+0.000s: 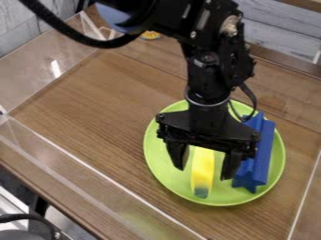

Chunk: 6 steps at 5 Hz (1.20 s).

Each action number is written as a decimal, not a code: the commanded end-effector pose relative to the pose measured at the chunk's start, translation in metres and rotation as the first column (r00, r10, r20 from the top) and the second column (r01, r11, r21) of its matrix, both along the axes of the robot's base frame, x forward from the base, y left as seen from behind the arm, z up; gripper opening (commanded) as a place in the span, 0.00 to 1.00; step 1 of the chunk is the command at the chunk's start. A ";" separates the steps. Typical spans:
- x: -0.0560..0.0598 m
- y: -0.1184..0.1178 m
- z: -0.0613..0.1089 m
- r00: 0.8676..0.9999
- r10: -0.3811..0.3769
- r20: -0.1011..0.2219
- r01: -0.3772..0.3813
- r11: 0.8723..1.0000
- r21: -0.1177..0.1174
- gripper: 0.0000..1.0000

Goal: Remove the banana from inside the green plate and put it on the table

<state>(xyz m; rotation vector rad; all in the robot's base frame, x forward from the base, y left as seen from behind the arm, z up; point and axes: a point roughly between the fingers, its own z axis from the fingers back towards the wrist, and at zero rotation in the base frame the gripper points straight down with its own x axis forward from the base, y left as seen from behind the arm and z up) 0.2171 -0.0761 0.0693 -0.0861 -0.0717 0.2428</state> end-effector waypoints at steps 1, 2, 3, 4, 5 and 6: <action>0.004 0.001 0.004 1.000 0.003 0.024 -0.003 1.000 -0.008 1.00; 0.004 0.001 0.003 1.000 -0.003 0.026 0.003 1.000 -0.009 1.00; 0.004 0.002 0.002 1.000 -0.009 0.029 0.009 1.000 -0.010 1.00; 0.004 0.002 0.002 0.999 -0.018 0.031 0.018 1.000 -0.011 1.00; 0.004 0.002 0.001 0.999 -0.025 0.034 0.026 1.000 -0.011 1.00; 0.004 0.003 0.001 0.999 -0.033 0.036 0.033 0.999 -0.011 1.00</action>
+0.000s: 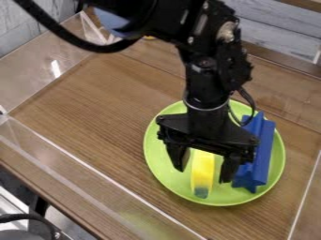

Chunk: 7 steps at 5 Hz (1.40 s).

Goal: Remove the banana from inside the green plate and put it on the table

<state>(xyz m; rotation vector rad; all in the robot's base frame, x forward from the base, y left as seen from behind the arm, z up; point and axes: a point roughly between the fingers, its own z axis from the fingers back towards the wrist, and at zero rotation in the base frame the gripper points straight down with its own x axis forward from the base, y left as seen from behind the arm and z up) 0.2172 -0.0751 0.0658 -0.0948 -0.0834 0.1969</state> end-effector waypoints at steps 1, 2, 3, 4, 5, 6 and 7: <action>0.004 0.002 0.004 1.000 0.004 0.023 -0.004 1.000 -0.007 1.00; 0.004 0.002 0.004 1.000 -0.004 0.025 0.004 1.000 -0.007 1.00; 0.006 -0.001 -0.003 0.999 0.007 0.032 -0.007 1.000 -0.014 1.00; 0.008 -0.003 -0.008 0.999 0.016 0.039 -0.016 1.000 -0.016 1.00; 0.010 -0.005 -0.014 0.999 0.023 0.044 -0.023 1.000 -0.019 1.00; 0.012 -0.007 -0.019 0.998 0.027 0.049 -0.027 1.000 -0.017 1.00; 0.014 -0.008 -0.024 0.998 0.031 0.049 -0.030 0.999 -0.014 1.00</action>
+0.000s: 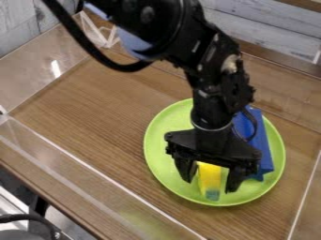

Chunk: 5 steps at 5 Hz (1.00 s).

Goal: Remove the banana from inside the green plate and put it on the table

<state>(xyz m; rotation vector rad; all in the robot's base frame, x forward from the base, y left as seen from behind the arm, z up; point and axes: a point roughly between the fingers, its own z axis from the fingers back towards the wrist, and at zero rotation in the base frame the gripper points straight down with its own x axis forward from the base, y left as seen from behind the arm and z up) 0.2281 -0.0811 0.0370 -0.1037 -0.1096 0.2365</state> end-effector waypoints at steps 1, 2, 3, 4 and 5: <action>0.005 -0.003 0.004 1.000 -0.011 0.023 0.010 1.000 0.003 1.00; 0.006 -0.003 0.003 1.000 -0.010 0.022 0.010 1.000 0.008 1.00; 0.008 -0.003 0.003 1.000 -0.009 0.022 0.009 1.000 0.011 1.00; 0.009 -0.003 0.003 1.000 -0.009 0.021 0.009 1.000 0.016 1.00; 0.011 -0.004 0.003 1.000 -0.009 0.020 0.008 1.000 0.020 1.00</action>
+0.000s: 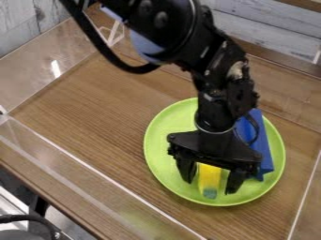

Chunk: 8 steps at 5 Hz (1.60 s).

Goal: Remove the banana from inside the green plate and put it on the table

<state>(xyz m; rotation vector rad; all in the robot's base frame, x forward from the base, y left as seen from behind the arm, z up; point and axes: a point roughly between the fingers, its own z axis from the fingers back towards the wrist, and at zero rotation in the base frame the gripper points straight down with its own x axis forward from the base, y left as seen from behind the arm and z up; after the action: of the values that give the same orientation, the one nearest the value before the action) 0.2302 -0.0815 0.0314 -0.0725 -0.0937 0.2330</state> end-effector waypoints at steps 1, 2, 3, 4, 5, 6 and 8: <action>0.011 -0.003 0.009 0.999 -0.007 0.038 0.007 1.000 -0.004 1.00; 0.012 -0.003 0.010 0.999 -0.008 0.038 0.008 1.000 0.000 1.00; 0.014 -0.003 0.009 0.999 -0.010 0.039 0.010 1.000 0.005 1.00; 0.016 -0.003 0.009 0.999 -0.013 0.040 0.013 1.000 0.010 1.00; 0.017 -0.003 0.007 0.999 -0.015 0.040 0.015 1.000 0.014 1.00; 0.018 -0.003 0.006 0.999 -0.017 0.042 0.017 1.000 0.018 1.00; 0.020 -0.003 0.004 0.999 -0.019 0.046 0.018 1.000 0.023 1.00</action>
<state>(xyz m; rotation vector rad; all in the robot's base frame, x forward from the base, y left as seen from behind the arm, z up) 0.2406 -0.0800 0.0253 -0.0386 -0.0991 0.2204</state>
